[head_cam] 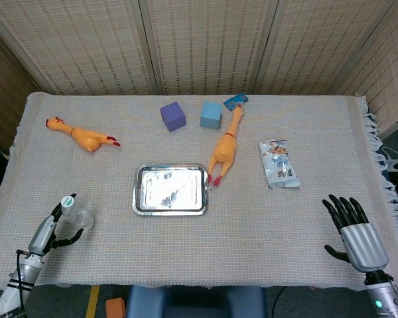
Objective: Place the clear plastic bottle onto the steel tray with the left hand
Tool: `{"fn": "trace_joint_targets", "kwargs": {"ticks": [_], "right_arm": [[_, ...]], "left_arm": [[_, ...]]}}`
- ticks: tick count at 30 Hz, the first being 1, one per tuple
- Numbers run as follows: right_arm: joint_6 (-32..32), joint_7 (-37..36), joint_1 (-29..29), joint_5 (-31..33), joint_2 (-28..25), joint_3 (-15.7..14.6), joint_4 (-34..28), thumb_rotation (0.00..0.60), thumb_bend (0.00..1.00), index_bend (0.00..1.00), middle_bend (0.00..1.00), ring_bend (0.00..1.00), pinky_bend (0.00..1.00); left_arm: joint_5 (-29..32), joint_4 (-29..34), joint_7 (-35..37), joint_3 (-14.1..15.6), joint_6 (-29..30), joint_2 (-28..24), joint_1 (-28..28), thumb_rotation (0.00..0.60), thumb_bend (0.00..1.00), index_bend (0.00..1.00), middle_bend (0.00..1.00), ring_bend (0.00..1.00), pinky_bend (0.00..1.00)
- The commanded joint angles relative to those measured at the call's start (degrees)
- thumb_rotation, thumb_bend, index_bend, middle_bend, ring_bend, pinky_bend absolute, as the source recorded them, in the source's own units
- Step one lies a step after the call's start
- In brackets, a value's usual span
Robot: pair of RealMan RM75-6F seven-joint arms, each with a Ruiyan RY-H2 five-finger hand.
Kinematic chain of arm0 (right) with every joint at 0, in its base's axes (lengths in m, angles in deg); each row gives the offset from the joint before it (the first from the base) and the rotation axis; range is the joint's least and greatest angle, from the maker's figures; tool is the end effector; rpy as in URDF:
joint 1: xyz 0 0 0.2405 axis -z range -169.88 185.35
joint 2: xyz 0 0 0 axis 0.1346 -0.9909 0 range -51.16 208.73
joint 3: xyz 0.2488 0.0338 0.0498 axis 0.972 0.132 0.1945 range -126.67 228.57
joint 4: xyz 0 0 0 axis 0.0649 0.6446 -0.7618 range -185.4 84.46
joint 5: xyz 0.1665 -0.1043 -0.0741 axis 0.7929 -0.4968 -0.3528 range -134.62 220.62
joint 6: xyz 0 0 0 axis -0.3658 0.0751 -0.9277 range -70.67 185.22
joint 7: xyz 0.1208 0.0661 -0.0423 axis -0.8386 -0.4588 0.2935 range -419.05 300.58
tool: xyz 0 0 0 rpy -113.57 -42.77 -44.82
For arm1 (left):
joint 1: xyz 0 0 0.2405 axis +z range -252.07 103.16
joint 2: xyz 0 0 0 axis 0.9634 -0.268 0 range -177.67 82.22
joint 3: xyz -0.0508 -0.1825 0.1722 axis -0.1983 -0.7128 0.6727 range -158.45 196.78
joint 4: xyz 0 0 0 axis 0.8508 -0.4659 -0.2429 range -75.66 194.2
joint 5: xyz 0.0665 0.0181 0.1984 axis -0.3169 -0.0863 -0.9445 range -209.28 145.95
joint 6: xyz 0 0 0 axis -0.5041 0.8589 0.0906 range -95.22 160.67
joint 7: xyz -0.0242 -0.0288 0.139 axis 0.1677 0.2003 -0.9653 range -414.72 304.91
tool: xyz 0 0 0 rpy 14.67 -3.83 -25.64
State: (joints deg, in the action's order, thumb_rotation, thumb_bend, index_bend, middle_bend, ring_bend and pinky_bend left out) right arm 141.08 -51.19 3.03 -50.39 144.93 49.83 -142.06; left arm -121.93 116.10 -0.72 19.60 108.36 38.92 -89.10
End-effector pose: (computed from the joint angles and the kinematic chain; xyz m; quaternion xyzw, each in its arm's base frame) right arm -0.3004 -0.1637 0.1296 0.6711 -0.3458 0.3504 0.5543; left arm -0.3534 0.2350 0.0565 -0.4969 -0.5981 -0.5238 0.3478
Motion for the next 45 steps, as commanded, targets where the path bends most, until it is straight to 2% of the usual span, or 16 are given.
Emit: {"fn": "trace_joint_targets", "kwargs": {"ticks": [1, 7, 19, 29, 36, 45], "right_arm": [[-0.17, -0.08, -0.06, 0.03, -0.05, -0.04, -0.05, 0.6, 0.01, 0.0, 0.0, 0.0, 0.0], [-0.58, -0.03, -0.22, 0.24, -0.03, -0.05, -0.09, 0.6, 0.01, 0.0, 0.0, 0.0, 0.0], [-0.64, -0.09, -0.28, 0.41, 0.0, 0.03, -0.04, 0.6, 0.01, 0.0, 0.0, 0.0, 0.0], [-1.3, 0.3, -0.5, 0.82, 0.27, 0.03, 0.0, 0.6, 0.01, 0.0, 0.0, 0.0, 0.0], [-1.11, 0.07, -0.42, 0.88, 0.02, 0.04, -0.18, 0.6, 0.01, 0.0, 0.0, 0.0, 0.0], [-1.54, -0.16, -0.56, 1.32, -0.24, 0.1, -0.34, 0.6, 0.01, 0.0, 0.0, 0.0, 0.0]], "left_arm": [[0.9, -0.27, -0.99, -0.56, -0.55, 0.31, -0.26, 0.6, 0.34, 0.01, 0.03, 0.0, 0.1], [1.6, 0.19, -2.02, -0.72, -1.29, 0.29, -0.59, 0.6, 0.36, 0.14, 0.19, 0.1, 0.2], [3.03, 1.22, -1.22, -1.18, -2.42, 0.02, -0.86, 0.6, 0.39, 0.31, 0.38, 0.26, 0.4], [2.91, 2.34, -1.07, -2.46, 0.11, 0.2, -1.0, 0.6, 0.4, 0.32, 0.39, 0.25, 0.4], [2.66, 1.02, -2.61, -4.78, 2.77, 3.78, -2.5, 0.6, 0.41, 0.32, 0.39, 0.25, 0.4], [0.09, 3.3, -7.06, -7.32, 5.04, 8.38, -7.31, 0.6, 0.42, 0.32, 0.38, 0.25, 0.4]]}}
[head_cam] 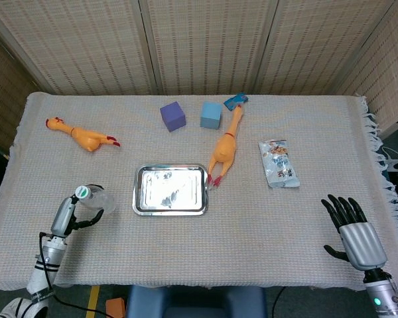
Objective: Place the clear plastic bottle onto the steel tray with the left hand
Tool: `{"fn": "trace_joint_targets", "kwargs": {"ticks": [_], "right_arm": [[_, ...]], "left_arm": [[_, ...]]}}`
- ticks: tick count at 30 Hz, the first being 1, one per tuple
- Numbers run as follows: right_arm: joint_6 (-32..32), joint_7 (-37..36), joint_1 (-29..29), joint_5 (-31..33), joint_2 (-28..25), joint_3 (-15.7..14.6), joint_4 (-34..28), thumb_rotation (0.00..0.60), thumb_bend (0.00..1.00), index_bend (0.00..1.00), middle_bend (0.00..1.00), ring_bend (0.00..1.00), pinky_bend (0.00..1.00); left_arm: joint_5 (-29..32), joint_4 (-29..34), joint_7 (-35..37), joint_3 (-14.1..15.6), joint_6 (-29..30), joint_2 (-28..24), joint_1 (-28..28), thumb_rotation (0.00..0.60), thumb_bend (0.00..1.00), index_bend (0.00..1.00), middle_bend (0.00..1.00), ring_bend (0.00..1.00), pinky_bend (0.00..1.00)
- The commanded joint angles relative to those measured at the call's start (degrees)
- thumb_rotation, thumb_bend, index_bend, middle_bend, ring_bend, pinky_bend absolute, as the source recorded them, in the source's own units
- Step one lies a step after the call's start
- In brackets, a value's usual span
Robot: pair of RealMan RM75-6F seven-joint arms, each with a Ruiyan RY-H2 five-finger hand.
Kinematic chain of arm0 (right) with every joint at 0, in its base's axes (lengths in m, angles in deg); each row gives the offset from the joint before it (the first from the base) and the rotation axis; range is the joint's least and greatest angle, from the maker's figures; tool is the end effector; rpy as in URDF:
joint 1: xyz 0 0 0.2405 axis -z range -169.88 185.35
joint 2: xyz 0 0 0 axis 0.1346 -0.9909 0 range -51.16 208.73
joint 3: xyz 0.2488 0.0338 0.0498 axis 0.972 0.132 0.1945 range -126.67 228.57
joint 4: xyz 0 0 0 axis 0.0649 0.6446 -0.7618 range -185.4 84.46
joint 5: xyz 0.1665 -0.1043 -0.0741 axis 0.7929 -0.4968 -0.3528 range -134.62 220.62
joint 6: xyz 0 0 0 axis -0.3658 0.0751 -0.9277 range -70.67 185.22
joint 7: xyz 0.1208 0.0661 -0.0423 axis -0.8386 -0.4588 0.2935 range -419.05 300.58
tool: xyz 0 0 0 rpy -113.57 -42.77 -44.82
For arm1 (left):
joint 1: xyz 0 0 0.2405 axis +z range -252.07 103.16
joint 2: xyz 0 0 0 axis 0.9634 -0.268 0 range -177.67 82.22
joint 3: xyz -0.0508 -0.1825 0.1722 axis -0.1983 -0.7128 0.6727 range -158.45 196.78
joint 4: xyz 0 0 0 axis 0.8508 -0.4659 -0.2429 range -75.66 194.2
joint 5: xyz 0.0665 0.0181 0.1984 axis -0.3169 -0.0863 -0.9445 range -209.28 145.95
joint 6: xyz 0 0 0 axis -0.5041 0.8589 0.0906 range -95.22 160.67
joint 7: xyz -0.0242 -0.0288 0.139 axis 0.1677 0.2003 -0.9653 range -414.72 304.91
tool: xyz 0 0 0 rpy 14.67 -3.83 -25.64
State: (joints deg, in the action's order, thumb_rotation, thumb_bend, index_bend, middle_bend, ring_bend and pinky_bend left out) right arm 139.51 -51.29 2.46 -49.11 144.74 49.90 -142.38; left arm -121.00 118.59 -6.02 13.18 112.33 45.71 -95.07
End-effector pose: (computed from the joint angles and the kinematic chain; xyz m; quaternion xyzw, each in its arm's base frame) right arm -0.3023 -0.1669 0.1279 0.6716 -0.3558 0.3421 0.5525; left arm -0.2854 0.2805 0.0319 -0.4808 -0.5430 -0.6155 0.3084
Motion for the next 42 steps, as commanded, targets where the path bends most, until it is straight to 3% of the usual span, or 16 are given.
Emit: {"fn": "trace_joint_targets", "kwargs": {"ticks": [1, 7, 12, 16, 21, 23, 25, 31, 36, 39, 42], "right_arm": [[0.09, -0.14, 0.02, 0.08, -0.09, 0.07, -0.02, 0.6, 0.01, 0.0, 0.0, 0.0, 0.0], [-0.09, -0.55, -0.04, 0.27, -0.34, 0.08, -0.04, 0.6, 0.01, 0.0, 0.0, 0.0, 0.0], [0.57, -1.37, 0.25, 0.04, -0.95, 0.01, -0.21, 0.6, 0.01, 0.0, 0.0, 0.0, 0.0], [0.64, -1.75, 0.34, 0.12, -1.23, 0.0, -0.23, 0.6, 0.01, 0.0, 0.0, 0.0, 0.0], [0.57, -1.52, 0.3, -0.14, -1.1, -0.12, -0.28, 0.6, 0.01, 0.0, 0.0, 0.0, 0.0], [0.36, -1.32, 0.22, -0.29, -0.98, -0.24, -0.3, 0.6, 0.01, 0.0, 0.0, 0.0, 0.0], [0.02, -1.14, 0.13, -0.27, -0.96, -0.36, -0.47, 0.6, 0.01, 0.0, 0.0, 0.0, 0.0], [-0.47, -1.41, -0.08, 0.17, -1.15, -0.22, -0.4, 0.6, 0.01, 0.0, 0.0, 0.0, 0.0], [-0.43, -1.41, -0.06, 0.21, -1.18, -0.2, -0.48, 0.6, 0.01, 0.0, 0.0, 0.0, 0.0], [-0.27, -1.08, 0.05, 0.23, -1.08, -0.21, -0.54, 0.6, 0.01, 0.0, 0.0, 0.0, 0.0], [-0.45, -0.56, 0.04, 0.5, -0.88, -0.15, -0.63, 0.6, 0.01, 0.0, 0.0, 0.0, 0.0]], "left_arm": [[-1.03, 1.56, -1.74, -1.05, 1.11, 2.2, -1.87, 0.6, 0.42, 0.31, 0.38, 0.25, 0.4], [-0.71, 5.8, -0.64, -0.26, -2.4, 2.64, -3.87, 0.6, 0.42, 0.31, 0.38, 0.25, 0.4], [3.62, -2.1, -5.84, -2.51, -3.62, 3.6, -3.62, 0.6, 0.42, 0.31, 0.38, 0.25, 0.4], [7.15, -9.63, -5.38, -5.36, -3.31, 3.97, -3.26, 0.6, 0.42, 0.31, 0.37, 0.25, 0.4], [7.14, -10.71, -3.37, -5.93, -1.09, 3.94, -2.68, 0.6, 0.42, 0.31, 0.37, 0.25, 0.4], [6.47, -8.75, -1.67, -5.3, -0.41, 3.22, -2.17, 0.6, 0.42, 0.31, 0.37, 0.25, 0.4], [2.92, -2.77, -0.6, -1.58, 0.55, 2.11, -1.22, 0.6, 0.42, 0.3, 0.37, 0.25, 0.4], [-0.5, 6.1, -3.2, 1.85, 0.78, -0.16, -0.89, 0.6, 0.42, 0.29, 0.36, 0.24, 0.39], [2.97, 3.89, -5.33, -1.2, -1.24, -0.45, -2.03, 0.6, 0.42, 0.29, 0.36, 0.24, 0.38], [6.3, 1.34, -3.03, -4.67, -3.24, -1.02, -3.39, 0.6, 0.42, 0.29, 0.36, 0.24, 0.38], [5.83, 4.52, -0.13, -6.85, -1.8, -3.29, -4.37, 0.6, 0.42, 0.29, 0.36, 0.24, 0.38]]}}
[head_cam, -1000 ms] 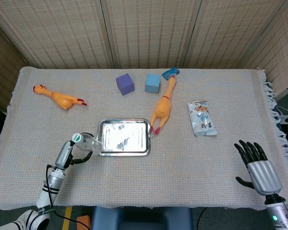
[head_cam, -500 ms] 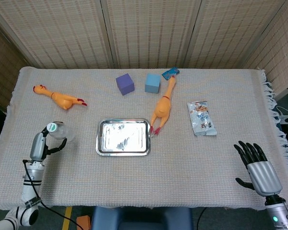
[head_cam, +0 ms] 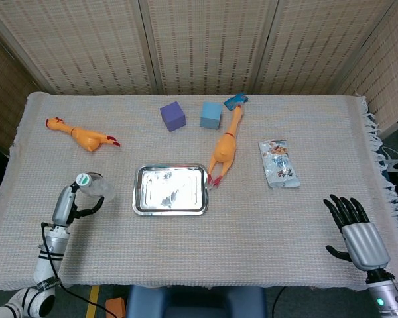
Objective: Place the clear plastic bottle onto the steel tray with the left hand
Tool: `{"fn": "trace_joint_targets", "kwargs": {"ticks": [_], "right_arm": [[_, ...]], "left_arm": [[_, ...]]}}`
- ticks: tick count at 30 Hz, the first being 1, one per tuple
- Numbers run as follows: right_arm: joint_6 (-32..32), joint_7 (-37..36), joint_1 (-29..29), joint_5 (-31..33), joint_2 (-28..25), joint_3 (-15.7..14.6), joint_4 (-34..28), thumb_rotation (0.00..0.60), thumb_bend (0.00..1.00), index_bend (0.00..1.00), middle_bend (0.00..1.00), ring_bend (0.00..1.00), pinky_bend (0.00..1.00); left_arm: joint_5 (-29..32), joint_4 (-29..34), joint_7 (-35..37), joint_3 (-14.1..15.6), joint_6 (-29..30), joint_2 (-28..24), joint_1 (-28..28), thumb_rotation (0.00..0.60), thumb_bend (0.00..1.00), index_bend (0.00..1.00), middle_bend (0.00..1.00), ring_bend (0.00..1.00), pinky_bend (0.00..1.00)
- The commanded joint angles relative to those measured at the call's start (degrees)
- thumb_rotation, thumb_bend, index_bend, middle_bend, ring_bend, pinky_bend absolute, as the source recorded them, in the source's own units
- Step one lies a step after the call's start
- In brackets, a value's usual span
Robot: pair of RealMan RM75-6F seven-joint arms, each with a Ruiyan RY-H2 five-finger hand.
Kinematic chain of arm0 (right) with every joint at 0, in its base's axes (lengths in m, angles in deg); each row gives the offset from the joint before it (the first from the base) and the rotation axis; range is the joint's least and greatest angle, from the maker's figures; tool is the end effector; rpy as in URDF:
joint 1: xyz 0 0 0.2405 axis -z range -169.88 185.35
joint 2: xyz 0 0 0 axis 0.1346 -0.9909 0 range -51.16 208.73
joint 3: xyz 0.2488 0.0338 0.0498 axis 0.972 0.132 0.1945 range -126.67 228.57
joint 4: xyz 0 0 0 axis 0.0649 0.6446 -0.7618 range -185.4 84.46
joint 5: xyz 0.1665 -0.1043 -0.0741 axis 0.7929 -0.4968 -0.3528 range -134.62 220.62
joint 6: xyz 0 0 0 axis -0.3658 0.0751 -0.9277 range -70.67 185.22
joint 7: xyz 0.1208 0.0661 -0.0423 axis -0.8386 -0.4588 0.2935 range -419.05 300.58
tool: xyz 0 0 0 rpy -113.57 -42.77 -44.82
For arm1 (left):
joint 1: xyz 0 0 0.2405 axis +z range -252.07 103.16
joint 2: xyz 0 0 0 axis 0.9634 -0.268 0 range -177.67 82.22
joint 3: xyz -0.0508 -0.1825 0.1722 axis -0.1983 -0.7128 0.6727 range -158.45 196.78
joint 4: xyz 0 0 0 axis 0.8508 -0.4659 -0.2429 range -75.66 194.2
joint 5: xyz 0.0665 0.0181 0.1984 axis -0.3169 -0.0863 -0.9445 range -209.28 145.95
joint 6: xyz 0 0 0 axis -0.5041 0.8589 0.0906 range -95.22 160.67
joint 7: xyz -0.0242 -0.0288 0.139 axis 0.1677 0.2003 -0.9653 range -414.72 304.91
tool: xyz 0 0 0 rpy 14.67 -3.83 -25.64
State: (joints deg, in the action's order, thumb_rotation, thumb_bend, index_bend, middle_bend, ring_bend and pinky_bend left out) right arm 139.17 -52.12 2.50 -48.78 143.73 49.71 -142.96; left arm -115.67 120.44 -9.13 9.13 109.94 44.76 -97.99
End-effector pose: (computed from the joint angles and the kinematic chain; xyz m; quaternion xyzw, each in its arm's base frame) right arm -0.3036 -0.1659 0.1318 0.6702 -0.3626 0.3396 0.5513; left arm -0.2768 0.3096 0.0465 -0.4549 -0.5330 -0.6281 0.3384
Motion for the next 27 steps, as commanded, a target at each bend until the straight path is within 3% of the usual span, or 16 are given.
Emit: {"fn": "trace_joint_targets", "kwargs": {"ticks": [1, 5, 8, 12, 16, 20, 27], "right_arm": [[-0.22, 0.45, -0.03, 0.26, 0.21, 0.05, -0.05, 0.6, 0.01, 0.0, 0.0, 0.0, 0.0], [-0.87, 0.92, -0.23, 0.4, 0.45, -0.08, -0.12, 0.6, 0.01, 0.0, 0.0, 0.0, 0.0], [-1.05, 1.03, -0.32, 0.42, 0.49, -0.11, -0.17, 0.6, 0.01, 0.0, 0.0, 0.0, 0.0], [-1.01, 1.01, -0.27, 0.45, 0.45, -0.15, -0.25, 0.6, 0.01, 0.0, 0.0, 0.0, 0.0], [-0.88, 0.92, -0.23, 0.46, 0.36, -0.11, -0.3, 0.6, 0.01, 0.0, 0.0, 0.0, 0.0], [-0.84, 0.74, -0.23, 0.48, 0.28, -0.09, -0.29, 0.6, 0.01, 0.0, 0.0, 0.0, 0.0], [0.08, -0.38, -0.23, -0.93, 0.8, -0.26, 0.67, 0.6, 0.01, 0.0, 0.0, 0.0, 0.0]], "left_arm": [[-0.34, 4.11, 2.49, -3.22, 1.86, -3.06, -1.69, 0.6, 0.42, 0.29, 0.36, 0.24, 0.38], [-3.16, 10.63, -2.48, -4.29, 6.19, -5.43, -2.25, 0.6, 0.42, 0.29, 0.36, 0.24, 0.39], [-2.2, 13.47, -4.86, -2.77, 4.04, -6.21, -1.85, 0.6, 0.42, 0.28, 0.35, 0.24, 0.39], [0.38, 10.25, -3.73, 0.89, -1.47, -4.3, -0.92, 0.6, 0.42, 0.28, 0.35, 0.24, 0.39], [1.68, 4.71, -1.26, 2.47, -4.76, -1.24, -0.72, 0.6, 0.42, 0.28, 0.34, 0.24, 0.39], [-0.12, 3.83, -0.46, 1.21, -2.27, -0.73, -1.65, 0.6, 0.42, 0.28, 0.34, 0.24, 0.38], [-1.56, 14.48, -2.29, -1.95, 0.91, -6.21, -2.85, 0.6, 0.42, 0.28, 0.34, 0.24, 0.4]]}}
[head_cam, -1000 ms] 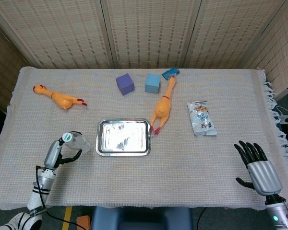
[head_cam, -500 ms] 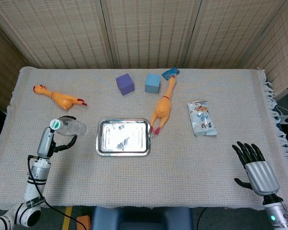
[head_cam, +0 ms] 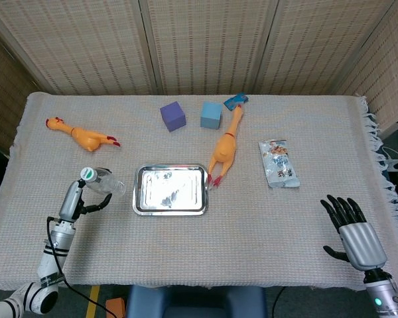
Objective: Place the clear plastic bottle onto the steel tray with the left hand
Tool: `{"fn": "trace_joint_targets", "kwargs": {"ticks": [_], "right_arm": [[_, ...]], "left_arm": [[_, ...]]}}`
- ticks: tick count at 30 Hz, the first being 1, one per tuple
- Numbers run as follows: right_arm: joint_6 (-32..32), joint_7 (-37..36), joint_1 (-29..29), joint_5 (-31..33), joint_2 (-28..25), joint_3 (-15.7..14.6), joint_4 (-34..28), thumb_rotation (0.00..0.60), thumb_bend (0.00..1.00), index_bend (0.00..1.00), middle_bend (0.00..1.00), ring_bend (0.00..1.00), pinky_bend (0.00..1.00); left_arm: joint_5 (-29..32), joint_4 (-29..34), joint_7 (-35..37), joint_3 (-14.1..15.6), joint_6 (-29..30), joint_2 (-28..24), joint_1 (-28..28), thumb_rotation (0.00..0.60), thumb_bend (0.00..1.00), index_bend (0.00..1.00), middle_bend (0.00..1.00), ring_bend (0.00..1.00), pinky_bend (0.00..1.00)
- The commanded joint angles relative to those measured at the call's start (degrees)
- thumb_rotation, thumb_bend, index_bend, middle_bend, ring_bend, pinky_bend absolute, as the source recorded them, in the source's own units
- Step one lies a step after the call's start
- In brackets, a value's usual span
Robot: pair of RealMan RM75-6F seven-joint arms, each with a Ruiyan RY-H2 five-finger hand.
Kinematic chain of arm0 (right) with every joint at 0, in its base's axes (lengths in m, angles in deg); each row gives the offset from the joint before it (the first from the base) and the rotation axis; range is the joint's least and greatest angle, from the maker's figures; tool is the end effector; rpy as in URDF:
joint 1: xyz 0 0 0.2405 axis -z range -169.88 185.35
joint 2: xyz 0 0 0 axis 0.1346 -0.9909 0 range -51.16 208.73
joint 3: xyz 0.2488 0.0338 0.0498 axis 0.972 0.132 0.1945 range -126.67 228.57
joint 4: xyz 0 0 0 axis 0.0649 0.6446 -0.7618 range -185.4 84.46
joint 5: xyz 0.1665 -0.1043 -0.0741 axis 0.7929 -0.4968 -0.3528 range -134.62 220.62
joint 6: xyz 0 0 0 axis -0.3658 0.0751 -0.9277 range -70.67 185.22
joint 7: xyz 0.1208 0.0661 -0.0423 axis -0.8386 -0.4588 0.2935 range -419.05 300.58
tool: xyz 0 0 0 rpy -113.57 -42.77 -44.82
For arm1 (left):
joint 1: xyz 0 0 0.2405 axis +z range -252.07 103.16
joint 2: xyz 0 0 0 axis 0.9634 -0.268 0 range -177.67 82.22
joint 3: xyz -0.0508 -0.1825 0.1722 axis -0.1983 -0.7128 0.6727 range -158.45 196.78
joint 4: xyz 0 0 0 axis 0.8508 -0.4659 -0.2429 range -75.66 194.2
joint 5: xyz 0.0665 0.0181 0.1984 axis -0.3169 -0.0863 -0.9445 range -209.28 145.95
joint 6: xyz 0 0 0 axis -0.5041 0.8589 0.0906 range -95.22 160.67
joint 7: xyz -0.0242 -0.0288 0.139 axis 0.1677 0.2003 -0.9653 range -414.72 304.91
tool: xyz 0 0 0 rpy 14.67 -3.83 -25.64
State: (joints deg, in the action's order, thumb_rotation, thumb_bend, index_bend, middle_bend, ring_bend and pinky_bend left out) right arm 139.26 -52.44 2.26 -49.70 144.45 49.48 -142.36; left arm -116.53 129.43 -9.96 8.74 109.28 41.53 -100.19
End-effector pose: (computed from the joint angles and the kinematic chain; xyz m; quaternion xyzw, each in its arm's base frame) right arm -0.3019 -0.1661 0.1275 0.6745 -0.3604 0.3452 0.5440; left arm -0.2406 0.3135 0.0492 -0.4598 -0.5413 -0.6438 0.2850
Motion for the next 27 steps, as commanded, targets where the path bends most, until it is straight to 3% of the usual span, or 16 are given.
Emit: {"fn": "trace_joint_targets", "kwargs": {"ticks": [1, 6, 11, 27], "right_arm": [[0.01, 0.01, -0.03, 0.0, 0.17, 0.04, 0.19, 0.6, 0.01, 0.0, 0.0, 0.0, 0.0], [-0.22, -0.22, -0.25, -0.02, 0.53, 0.11, 0.61, 0.6, 0.01, 0.0, 0.0, 0.0, 0.0], [0.38, -1.1, -0.32, -0.64, 0.69, 0.18, 0.9, 0.6, 0.01, 0.0, 0.0, 0.0, 0.0], [0.09, -2.02, -0.7, -0.59, 1.07, 0.25, 2.09, 0.6, 0.01, 0.0, 0.0, 0.0, 0.0]], "left_arm": [[-0.24, 6.26, -1.79, -1.05, 0.63, -3.42, -0.49, 0.6, 0.42, 0.28, 0.34, 0.24, 0.4], [1.37, 1.77, -0.31, 2.77, -4.39, -0.45, 0.14, 0.6, 0.42, 0.28, 0.34, 0.24, 0.4], [-0.28, -4.61, 0.39, 4.02, -5.9, 4.74, -1.37, 0.6, 0.42, 0.27, 0.33, 0.23, 0.39], [-2.24, -21.52, -0.02, -0.04, -5.1, 22.64, -10.32, 0.6, 0.42, 0.24, 0.31, 0.2, 0.37]]}}
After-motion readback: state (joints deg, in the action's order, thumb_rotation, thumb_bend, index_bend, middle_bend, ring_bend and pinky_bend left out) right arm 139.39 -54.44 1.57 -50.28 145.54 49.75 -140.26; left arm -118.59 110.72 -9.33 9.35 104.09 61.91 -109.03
